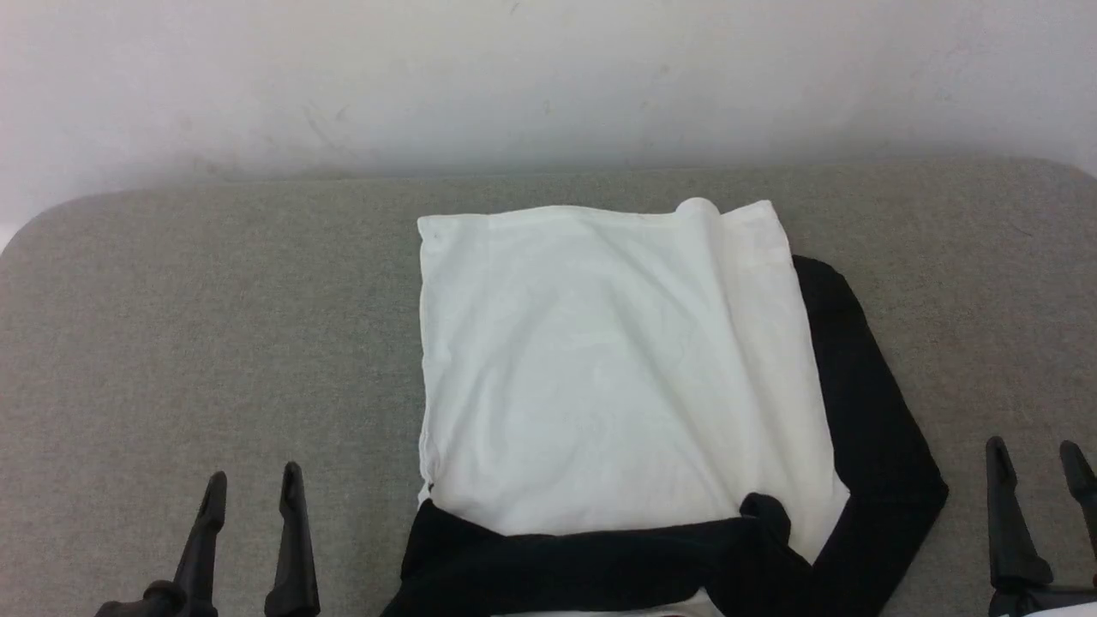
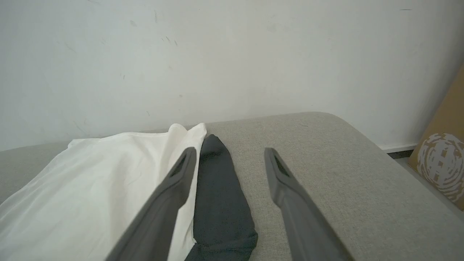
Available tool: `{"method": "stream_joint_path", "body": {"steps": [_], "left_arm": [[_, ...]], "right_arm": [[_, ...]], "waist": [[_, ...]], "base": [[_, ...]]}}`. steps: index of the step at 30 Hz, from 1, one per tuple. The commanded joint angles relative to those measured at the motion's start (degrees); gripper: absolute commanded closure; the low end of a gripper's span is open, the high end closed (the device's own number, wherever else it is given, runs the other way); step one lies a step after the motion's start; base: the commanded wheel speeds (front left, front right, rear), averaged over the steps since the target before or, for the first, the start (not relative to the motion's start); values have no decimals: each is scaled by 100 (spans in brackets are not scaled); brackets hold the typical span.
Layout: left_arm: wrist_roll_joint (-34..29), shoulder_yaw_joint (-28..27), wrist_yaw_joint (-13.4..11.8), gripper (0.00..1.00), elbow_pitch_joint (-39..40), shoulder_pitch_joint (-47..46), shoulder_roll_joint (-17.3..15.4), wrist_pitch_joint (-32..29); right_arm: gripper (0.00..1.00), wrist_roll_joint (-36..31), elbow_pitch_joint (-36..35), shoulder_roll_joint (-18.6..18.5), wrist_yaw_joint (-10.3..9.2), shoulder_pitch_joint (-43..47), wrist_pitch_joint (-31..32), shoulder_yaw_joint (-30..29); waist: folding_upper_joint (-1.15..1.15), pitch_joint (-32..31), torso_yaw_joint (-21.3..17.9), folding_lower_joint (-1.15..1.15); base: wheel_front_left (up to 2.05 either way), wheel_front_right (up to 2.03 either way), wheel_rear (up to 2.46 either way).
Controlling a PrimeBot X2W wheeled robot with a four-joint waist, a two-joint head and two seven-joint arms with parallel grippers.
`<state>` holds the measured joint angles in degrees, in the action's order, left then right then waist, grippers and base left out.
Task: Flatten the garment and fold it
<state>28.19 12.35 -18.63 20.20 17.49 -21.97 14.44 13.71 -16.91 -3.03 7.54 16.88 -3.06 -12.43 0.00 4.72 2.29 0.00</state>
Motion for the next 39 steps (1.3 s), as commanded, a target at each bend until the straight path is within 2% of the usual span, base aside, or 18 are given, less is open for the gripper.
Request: {"method": "stream_joint_path", "body": {"steps": [1, 6, 10, 16, 23, 26, 30, 32, 33, 39], "left_arm": [[-39, -15, 65, 0, -32, -38, 35, 45], [-107, -105, 183, 0, -7, -200, 61, 51], [-104, -212, 226, 0, 138, -350, 116, 53], [-68, -297, 339, 0, 370, -662, 228, 54], [-89, -217, 481, 0, 389, -1164, 271, 50], [-99, -144, 537, 0, 337, -1386, 307, 49], [-114, -59, 591, 0, 270, -1610, 354, 46], [-117, -52, 600, 0, 256, -1648, 355, 46], [-108, -59, 610, 0, 231, -1705, 357, 46], [-67, -76, 659, 0, 184, -1808, 362, 47]], "right_arm": [[0, 16, 16, 15, -5, 42, -14, 21], [0, -91, -137, 15, -5, -242, 216, -15], [0, -301, -423, -12, -5, -902, 860, 172], [0, 85, -518, -714, -5, -2409, 2036, 393], [0, 616, 134, -1179, -5, -4224, 3250, 414], [0, 768, 633, -1190, -5, -4699, 3799, 301], [0, 890, 1161, -1284, -5, -4982, 4708, 234], [0, 918, 1226, -1321, -5, -5009, 4895, 238], [0, 930, 1302, -1375, -5, -5015, 5192, 238], [0, 1067, 1332, -1512, -5, -4894, 5634, 276]], "waist": [[0, 17, 4, 0], [0, 197, -19, 0], [0, 512, -68, 0], [0, 1157, -94, 0], [0, 1916, -64, 0], [0, 2152, -3, 0], [0, 2375, 118, 0], [0, 2420, 145, 0], [0, 2489, 197, 0], [0, 2655, 332, 0]], "base": [[0, 0, 0], [0, 0, 0], [0, 0, 0], [0, 0, 0], [0, 0, 0], [0, 0, 0], [0, 0, 0], [0, 0, 0], [0, 0, 0], [0, 0, 0]]}}
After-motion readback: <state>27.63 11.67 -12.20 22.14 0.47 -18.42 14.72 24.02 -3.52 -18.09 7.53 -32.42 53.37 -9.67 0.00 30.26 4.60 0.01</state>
